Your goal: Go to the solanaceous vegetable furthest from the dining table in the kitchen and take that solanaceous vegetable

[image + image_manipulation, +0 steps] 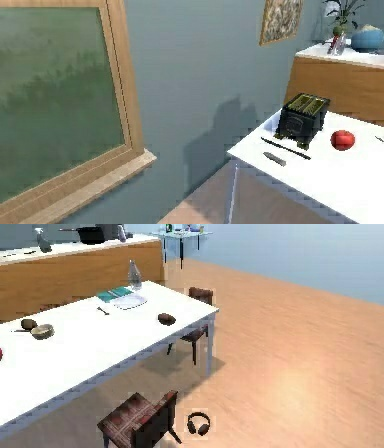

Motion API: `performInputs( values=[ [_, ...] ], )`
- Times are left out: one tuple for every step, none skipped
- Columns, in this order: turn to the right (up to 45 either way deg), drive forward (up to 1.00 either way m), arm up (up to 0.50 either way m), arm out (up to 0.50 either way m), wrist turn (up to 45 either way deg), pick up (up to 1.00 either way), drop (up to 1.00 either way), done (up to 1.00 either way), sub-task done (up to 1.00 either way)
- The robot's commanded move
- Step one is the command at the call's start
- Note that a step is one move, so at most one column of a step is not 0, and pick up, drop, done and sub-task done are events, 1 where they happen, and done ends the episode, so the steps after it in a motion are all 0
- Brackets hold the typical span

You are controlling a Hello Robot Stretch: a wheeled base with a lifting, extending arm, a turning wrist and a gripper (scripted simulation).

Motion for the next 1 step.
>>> performInputs(
  values=[
    [0.0,0.35,0.0,0.0,0.0,0.0,0.0,0.0,0.0]
  ],
)
